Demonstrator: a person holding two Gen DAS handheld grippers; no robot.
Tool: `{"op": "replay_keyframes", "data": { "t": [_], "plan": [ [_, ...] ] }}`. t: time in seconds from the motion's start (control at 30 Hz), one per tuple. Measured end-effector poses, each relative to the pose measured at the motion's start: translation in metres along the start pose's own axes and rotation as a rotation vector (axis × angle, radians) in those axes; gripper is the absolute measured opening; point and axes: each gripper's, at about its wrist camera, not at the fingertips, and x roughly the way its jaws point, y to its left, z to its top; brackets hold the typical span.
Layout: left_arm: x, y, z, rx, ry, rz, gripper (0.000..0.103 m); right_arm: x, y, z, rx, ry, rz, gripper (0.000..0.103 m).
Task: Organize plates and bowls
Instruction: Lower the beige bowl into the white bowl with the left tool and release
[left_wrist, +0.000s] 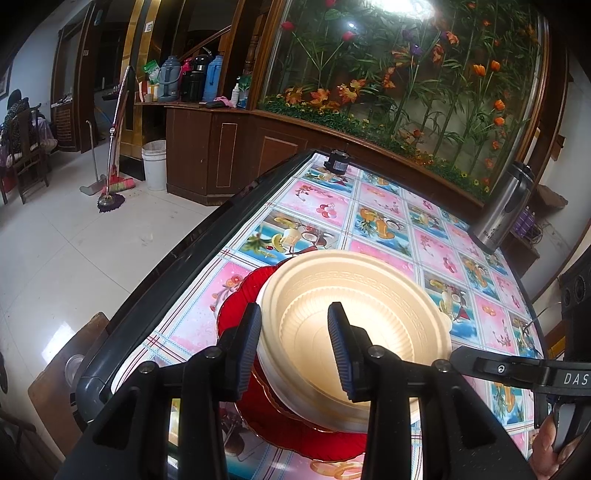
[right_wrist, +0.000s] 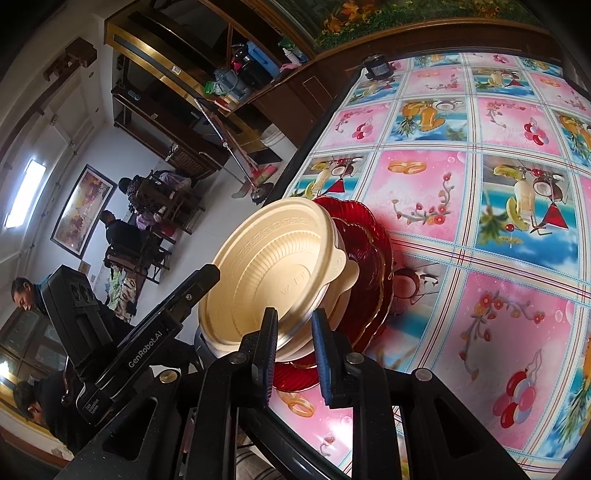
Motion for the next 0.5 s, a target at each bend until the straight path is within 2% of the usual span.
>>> {"op": "replay_keyframes", "data": {
  "t": [0.17, 0.4, 0.5],
  "plan": [
    [-0.001, 0.001, 0.0, -0.001, -0.004, 0.001, 0.042, -0.001, 0.0, -0.003, 0.002, 0.002, 0.006, 0.021],
    [-0.006, 0.002, 0.0, -0.009, -0.009, 0.003, 0.045, -0.005, -0.004, -0.004, 0.01, -0.008, 0.012, 0.021],
    [-0.011, 0.003, 0.0, -0.018, -0.019, 0.003, 0.055, -0.008, -0.006, -0.005, 0.016, -0.012, 0.011, 0.021]
  ]
}}
